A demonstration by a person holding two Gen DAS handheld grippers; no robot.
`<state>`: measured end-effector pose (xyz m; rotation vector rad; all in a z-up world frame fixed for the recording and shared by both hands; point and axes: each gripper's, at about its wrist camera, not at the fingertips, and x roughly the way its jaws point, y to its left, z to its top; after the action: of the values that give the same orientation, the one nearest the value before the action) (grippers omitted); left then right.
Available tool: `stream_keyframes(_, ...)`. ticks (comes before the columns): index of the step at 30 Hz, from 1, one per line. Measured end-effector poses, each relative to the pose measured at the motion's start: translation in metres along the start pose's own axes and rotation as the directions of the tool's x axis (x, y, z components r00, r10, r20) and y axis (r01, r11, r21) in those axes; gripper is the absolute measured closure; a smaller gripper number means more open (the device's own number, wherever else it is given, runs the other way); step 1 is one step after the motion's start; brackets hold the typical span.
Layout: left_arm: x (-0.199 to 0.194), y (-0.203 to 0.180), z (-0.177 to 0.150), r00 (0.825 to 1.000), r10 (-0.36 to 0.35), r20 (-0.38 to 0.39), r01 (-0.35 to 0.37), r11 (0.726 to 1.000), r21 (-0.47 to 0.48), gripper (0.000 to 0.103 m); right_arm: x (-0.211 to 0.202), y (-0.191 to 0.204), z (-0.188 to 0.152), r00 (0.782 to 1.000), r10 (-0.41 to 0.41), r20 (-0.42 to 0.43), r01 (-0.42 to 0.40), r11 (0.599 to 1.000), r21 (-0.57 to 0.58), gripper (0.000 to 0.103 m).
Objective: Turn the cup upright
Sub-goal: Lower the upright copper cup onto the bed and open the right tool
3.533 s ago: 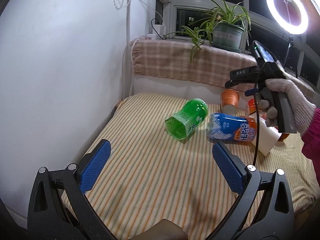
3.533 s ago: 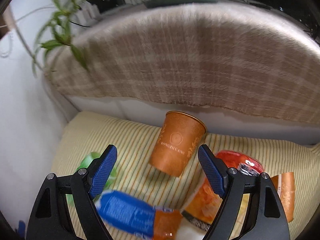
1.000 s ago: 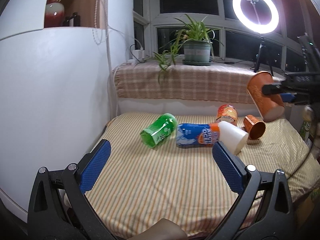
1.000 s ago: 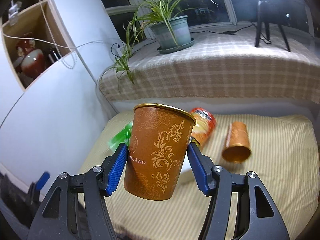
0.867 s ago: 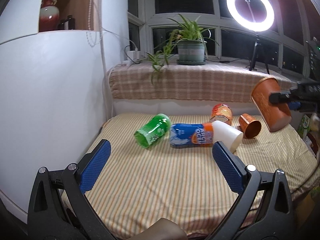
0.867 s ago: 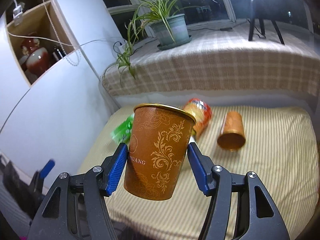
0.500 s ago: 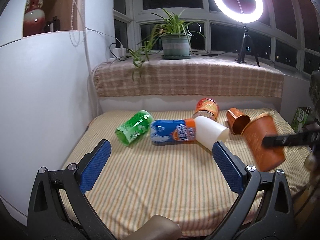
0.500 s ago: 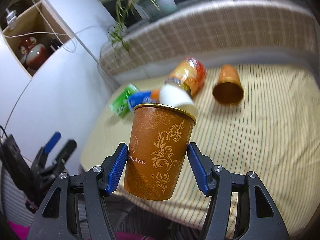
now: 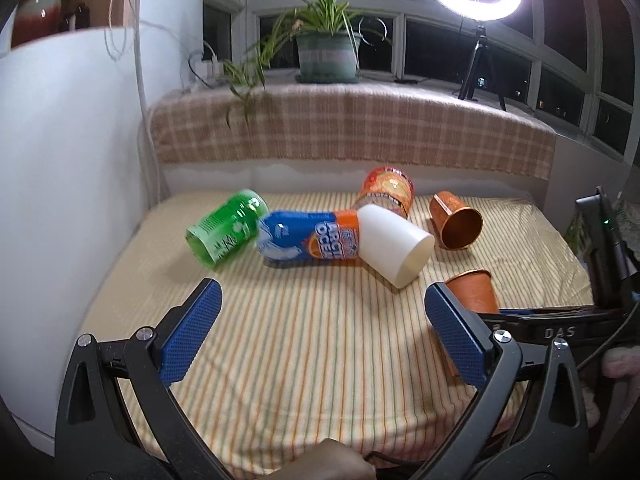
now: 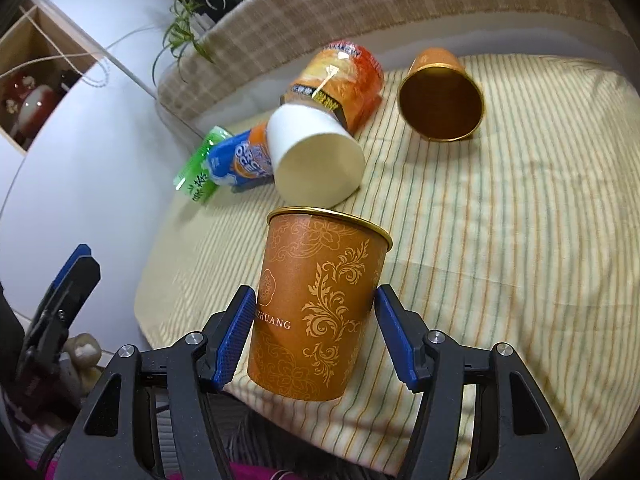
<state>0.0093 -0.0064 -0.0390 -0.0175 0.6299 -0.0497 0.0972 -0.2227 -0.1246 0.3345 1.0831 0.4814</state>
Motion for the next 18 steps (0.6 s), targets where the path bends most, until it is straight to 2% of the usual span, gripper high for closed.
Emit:
stream_keyframes(6,0.017,0.005,-0.001,0.997,-0.057,-0.060,0.055,0.998,-0.034,0.000,0.013,-0.004,0.006,1.000,-0.009,-0.013,0.009,1.000,-0.006,0.039)
stream_keyframes(10,0.030,0.008,0.001,0.987,-0.113,-0.114,0.104,0.992,-0.077,0.000,0.016,-0.002,0.008,1.000,-0.024,-0.016,0.024,0.999,-0.032,0.038)
stream_keyframes(13,0.040,0.007,0.003,0.975,-0.166,-0.150,0.151,0.983,-0.106,0.000,0.012,-0.003,0.007,1.000,-0.028,-0.002,0.027,0.999,-0.040,0.033)
stream_keyframes(16,0.051,0.004,0.006,0.960,-0.212,-0.185,0.189,0.973,-0.133,0.004,0.002,-0.007,0.004,0.999,-0.028,0.020,0.029,0.999,-0.035,0.032)
stream_keyframes(18,0.059,0.000,0.008,0.942,-0.257,-0.215,0.228,0.962,-0.149,0.007,-0.008,-0.012,-0.001,0.999,-0.035,0.040,0.036,0.999,-0.033,0.032)
